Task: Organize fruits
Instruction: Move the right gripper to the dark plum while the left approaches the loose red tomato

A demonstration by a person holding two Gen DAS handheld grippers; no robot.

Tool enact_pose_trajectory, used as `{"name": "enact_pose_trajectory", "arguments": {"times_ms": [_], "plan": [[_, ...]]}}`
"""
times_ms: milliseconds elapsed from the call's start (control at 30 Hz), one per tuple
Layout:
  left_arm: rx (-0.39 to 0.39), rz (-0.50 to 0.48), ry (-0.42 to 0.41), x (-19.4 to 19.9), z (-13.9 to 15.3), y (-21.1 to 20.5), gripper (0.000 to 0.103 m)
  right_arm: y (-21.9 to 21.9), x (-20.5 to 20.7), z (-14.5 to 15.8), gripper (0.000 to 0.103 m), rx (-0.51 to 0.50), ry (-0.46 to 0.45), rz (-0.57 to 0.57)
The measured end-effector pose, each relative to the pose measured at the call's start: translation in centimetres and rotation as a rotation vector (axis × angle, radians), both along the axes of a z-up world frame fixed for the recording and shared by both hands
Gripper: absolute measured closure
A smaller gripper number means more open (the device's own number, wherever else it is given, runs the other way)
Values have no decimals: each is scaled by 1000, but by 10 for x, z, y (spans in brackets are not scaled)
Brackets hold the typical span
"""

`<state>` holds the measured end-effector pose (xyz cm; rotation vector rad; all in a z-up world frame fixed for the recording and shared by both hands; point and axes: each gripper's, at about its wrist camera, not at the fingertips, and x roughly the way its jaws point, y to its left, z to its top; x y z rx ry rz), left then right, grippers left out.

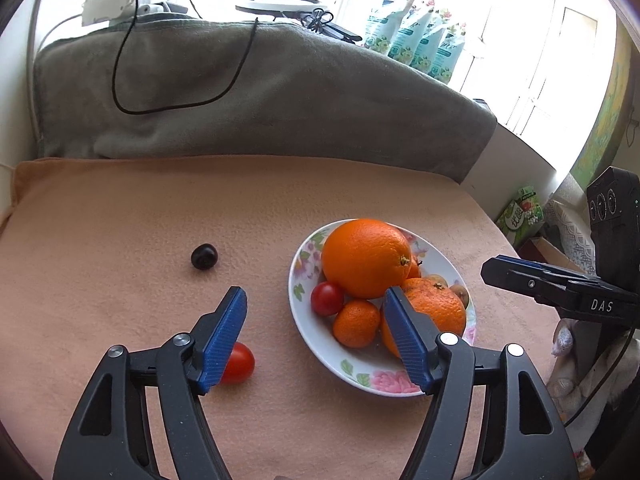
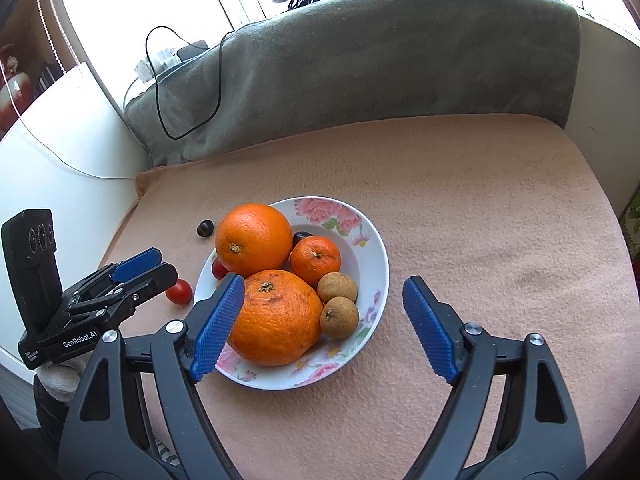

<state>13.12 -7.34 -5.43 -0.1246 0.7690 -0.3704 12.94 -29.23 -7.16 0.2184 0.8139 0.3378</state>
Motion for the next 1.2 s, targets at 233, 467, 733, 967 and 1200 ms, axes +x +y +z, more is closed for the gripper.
{"name": "enact_pose_trajectory", "arguments": {"times_ms": [233,467,733,967,1200], "plan": [[73,46,-19,-5,2,5,32,8,-3,7,19,-20,-17,13],[86,66,-31,-11,4,14,32,16,-6,14,19,-38,-38,18],[88,90,-42,-16,8,28,32,30,-8,27,19,-84,-91,47],[86,110,-42,-19,7,39,32,42,-4,32,19,-81,-100,73],[84,125,-39,-22,5,50,32,57,0,38,19,-92,-95,105]]}}
